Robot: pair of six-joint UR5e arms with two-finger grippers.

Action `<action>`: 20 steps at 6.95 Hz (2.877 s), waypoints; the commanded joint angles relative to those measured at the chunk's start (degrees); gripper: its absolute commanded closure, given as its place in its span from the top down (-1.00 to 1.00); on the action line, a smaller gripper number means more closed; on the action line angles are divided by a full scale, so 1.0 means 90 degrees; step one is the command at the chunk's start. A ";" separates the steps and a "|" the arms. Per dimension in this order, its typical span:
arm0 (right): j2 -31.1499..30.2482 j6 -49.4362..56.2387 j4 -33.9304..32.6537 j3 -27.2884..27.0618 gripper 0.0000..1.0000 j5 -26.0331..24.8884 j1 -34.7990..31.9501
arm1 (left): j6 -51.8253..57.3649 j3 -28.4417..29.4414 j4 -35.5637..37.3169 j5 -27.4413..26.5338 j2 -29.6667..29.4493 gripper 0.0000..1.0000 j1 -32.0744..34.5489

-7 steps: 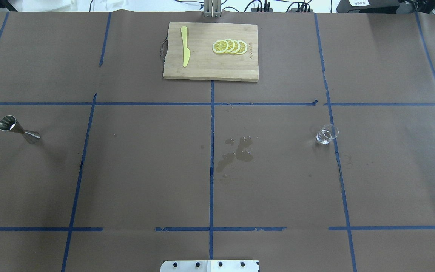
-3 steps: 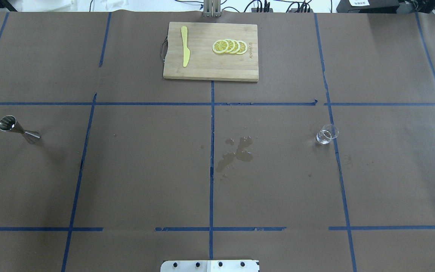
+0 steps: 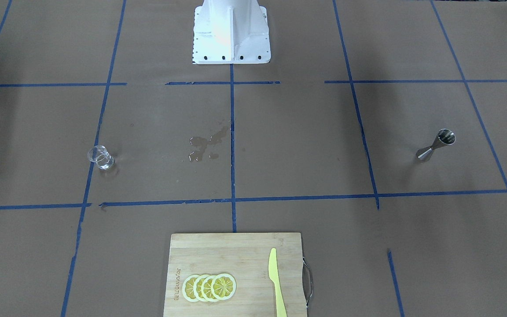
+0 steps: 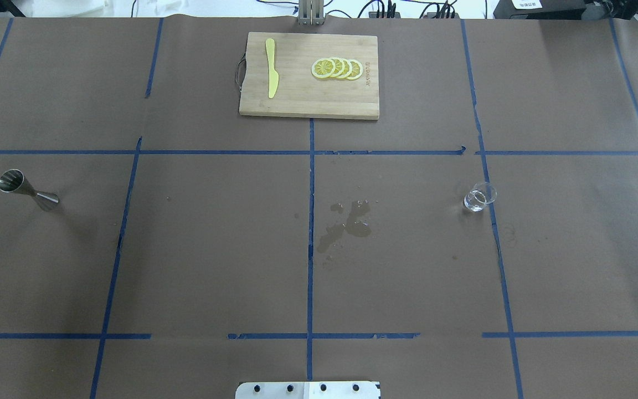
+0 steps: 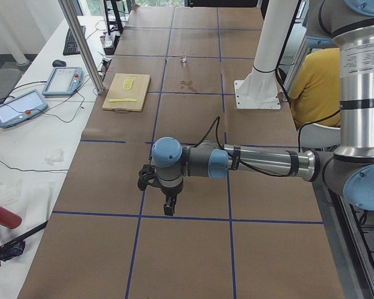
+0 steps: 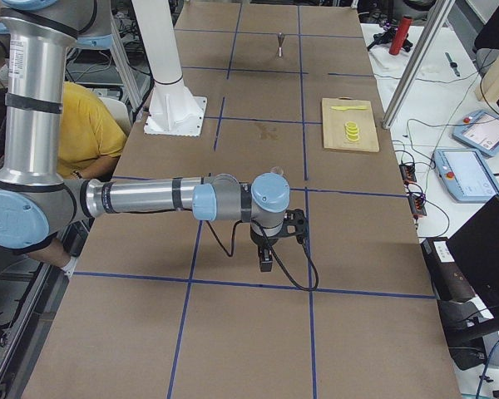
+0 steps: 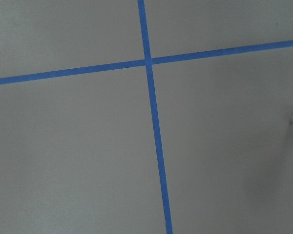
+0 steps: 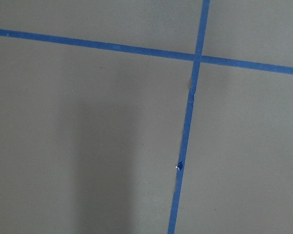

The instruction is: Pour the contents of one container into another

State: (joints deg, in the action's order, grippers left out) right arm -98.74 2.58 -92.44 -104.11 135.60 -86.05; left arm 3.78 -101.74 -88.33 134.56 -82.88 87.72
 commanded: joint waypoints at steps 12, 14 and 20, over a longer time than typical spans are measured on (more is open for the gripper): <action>-0.0201 -0.0804 0.0916 -0.0005 1.00 -0.0135 -0.0019 | 0.0000 -0.0014 0.0000 0.0000 0.0010 1.00 0.0000; -0.0211 -0.0746 0.0916 -0.0005 1.00 -0.0135 -0.0019 | 0.0010 -0.0014 0.0000 0.0010 0.0010 1.00 0.0000; -0.0230 -0.0736 0.0955 0.0005 1.00 -0.0125 -0.0019 | 0.0010 -0.0014 -0.0020 0.0010 0.0010 1.00 0.0000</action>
State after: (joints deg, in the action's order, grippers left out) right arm -100.75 -4.04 -83.91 -104.06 134.44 -86.19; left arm 3.90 -101.94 -88.50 134.65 -82.79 87.72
